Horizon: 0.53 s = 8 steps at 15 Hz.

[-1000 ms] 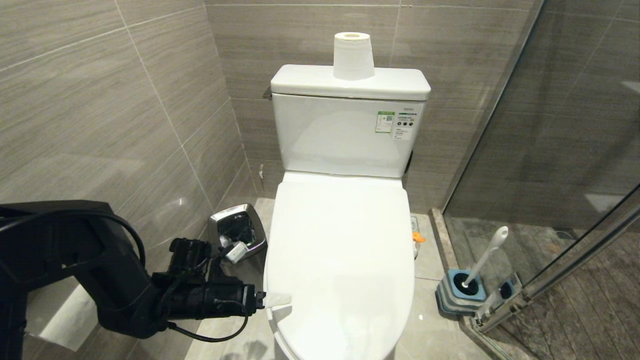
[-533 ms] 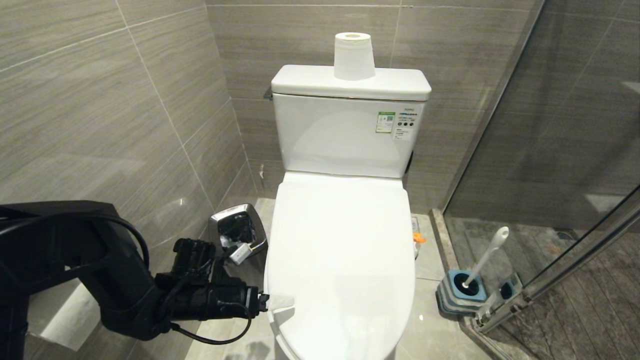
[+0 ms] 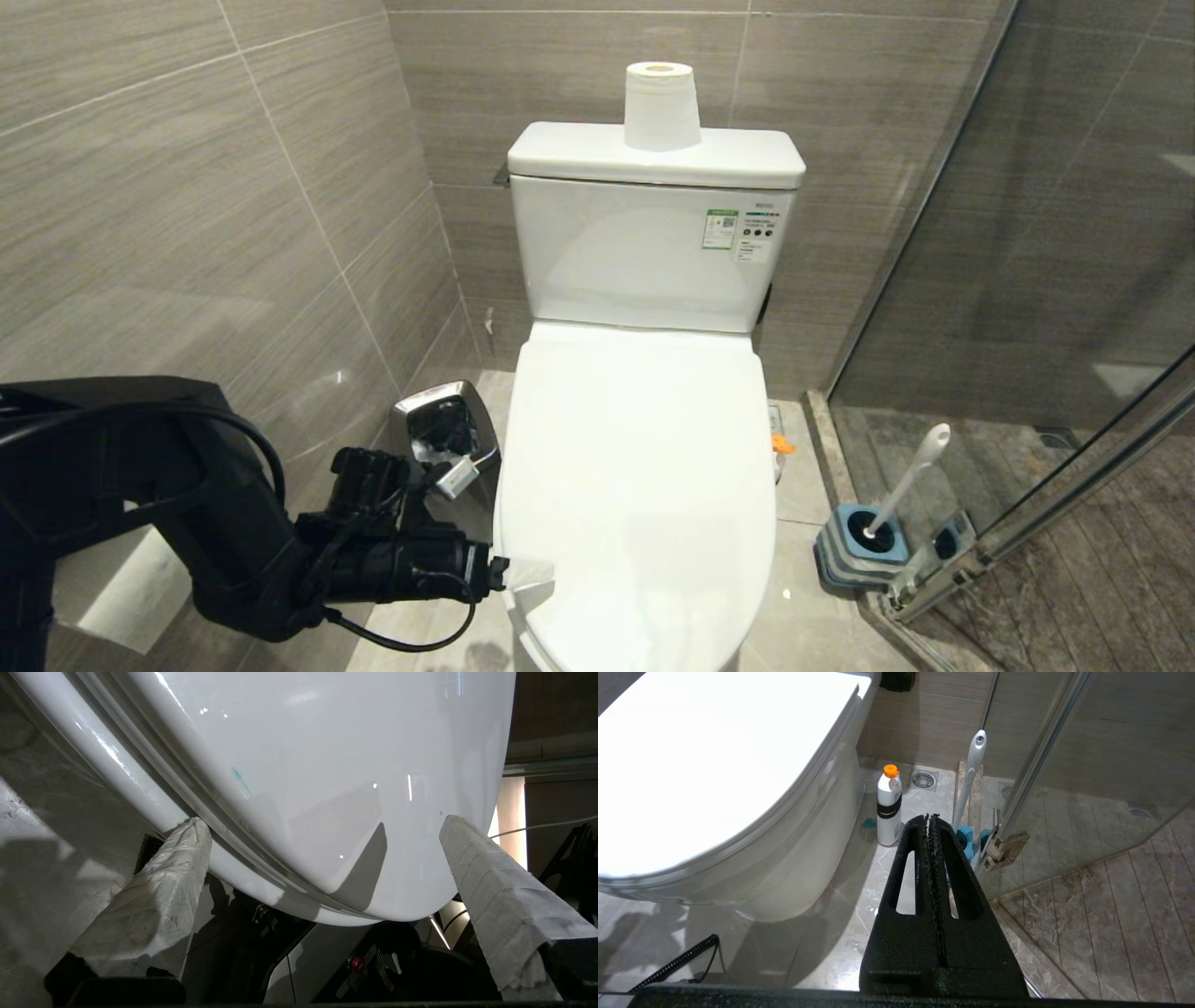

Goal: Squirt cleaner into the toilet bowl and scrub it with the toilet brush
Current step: Use the left hand to lift the toilet lid slightly

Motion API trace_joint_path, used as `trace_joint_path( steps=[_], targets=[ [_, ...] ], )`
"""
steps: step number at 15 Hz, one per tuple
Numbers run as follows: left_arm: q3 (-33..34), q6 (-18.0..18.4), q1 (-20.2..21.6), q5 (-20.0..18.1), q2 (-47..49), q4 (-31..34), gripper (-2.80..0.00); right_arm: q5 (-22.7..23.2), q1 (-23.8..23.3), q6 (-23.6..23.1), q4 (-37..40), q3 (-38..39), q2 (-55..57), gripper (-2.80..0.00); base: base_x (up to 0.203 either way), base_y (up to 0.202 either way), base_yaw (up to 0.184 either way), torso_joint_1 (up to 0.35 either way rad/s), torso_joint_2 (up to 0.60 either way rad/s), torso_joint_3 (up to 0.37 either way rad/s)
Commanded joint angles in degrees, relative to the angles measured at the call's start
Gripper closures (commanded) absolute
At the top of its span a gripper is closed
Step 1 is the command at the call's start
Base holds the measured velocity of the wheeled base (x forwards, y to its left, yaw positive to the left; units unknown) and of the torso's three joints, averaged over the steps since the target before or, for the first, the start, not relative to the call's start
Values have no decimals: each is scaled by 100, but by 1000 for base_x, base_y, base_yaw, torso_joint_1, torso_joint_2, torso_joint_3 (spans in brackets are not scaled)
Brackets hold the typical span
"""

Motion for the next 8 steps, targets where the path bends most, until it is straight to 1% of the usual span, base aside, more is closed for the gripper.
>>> trace_joint_path(
  steps=[1, 4, 6, 8],
  targets=[
    [4, -2, 1, -90, 1, -14, -280, -1, 1, 0, -1, 9, -11, 0, 0, 0, 0, 0, 0, 0],
    [7, -15, 34, -123, -32, -22, -280, -1, 1, 0, -1, 9, -11, 0, 0, 0, 0, 0, 0, 0],
    [-1, -40, 103, -285, -52, -22, -280, -5, 1, 0, -1, 9, -11, 0, 0, 0, 0, 0, 0, 0],
    [-1, -42, 147, -328, -87, -31, -280, -1, 1, 0, -1, 9, -10, 0, 0, 0, 0, 0, 0, 0]
  ],
)
